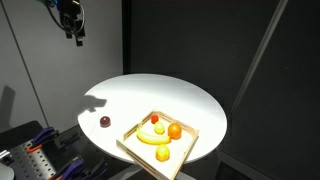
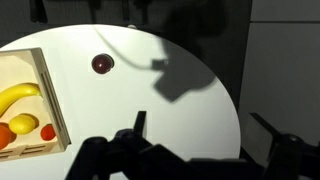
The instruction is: Put the apple in the box
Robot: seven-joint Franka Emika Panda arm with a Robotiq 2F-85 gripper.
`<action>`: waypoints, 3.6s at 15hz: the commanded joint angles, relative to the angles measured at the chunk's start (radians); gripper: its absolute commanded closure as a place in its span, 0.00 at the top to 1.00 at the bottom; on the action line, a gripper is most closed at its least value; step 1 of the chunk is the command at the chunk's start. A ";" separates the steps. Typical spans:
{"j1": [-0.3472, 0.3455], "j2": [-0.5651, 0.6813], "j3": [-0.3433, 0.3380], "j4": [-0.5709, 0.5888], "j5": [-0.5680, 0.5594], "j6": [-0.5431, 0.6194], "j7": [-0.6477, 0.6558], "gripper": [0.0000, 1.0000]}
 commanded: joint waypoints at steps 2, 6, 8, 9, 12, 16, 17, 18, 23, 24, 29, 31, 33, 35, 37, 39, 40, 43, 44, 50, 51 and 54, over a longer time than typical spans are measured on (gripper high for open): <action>-0.039 0.045 -0.004 0.002 -0.081 0.065 -0.020 1.00; -0.055 0.086 -0.024 -0.017 -0.102 0.129 -0.041 1.00; -0.061 0.114 -0.036 -0.029 -0.103 0.169 -0.054 1.00; -0.065 0.128 -0.040 -0.040 -0.106 0.206 -0.060 1.00; -0.074 0.177 -0.051 -0.060 -0.111 0.290 -0.073 1.00; -0.091 0.244 -0.059 -0.081 -0.152 0.359 -0.069 1.00; -0.097 0.260 -0.059 -0.084 -0.171 0.358 -0.063 1.00; -0.100 0.275 -0.061 -0.085 -0.182 0.354 -0.062 1.00; -0.105 0.332 -0.074 -0.086 -0.225 0.361 -0.068 1.00; -0.103 0.337 -0.076 -0.087 -0.228 0.363 -0.069 1.00; -0.096 0.345 -0.076 -0.084 -0.214 0.349 -0.058 1.00; -0.096 0.345 -0.076 -0.084 -0.214 0.349 -0.058 1.00; -0.096 0.345 -0.076 -0.084 -0.214 0.349 -0.058 1.00; -0.096 0.345 -0.076 -0.084 -0.214 0.349 -0.058 1.00; -0.096 0.367 -0.076 -0.073 -0.217 0.349 -0.056 1.00; -0.098 0.402 -0.076 -0.066 -0.224 0.357 -0.050 1.00; -0.100 0.422 -0.076 -0.065 -0.229 0.364 -0.047 1.00; -0.100 0.476 -0.079 -0.065 -0.237 0.383 -0.046 1.00; -0.099 0.491 -0.080 -0.069 -0.241 0.401 -0.049 1.00; -0.092 0.596 -0.089 -0.080 -0.278 0.506 -0.051 1.00; -0.091 0.612 -0.091 -0.080 -0.286 0.520 -0.050 1.00; -0.089 0.656 -0.102 -0.081 -0.312 0.555 -0.041 1.00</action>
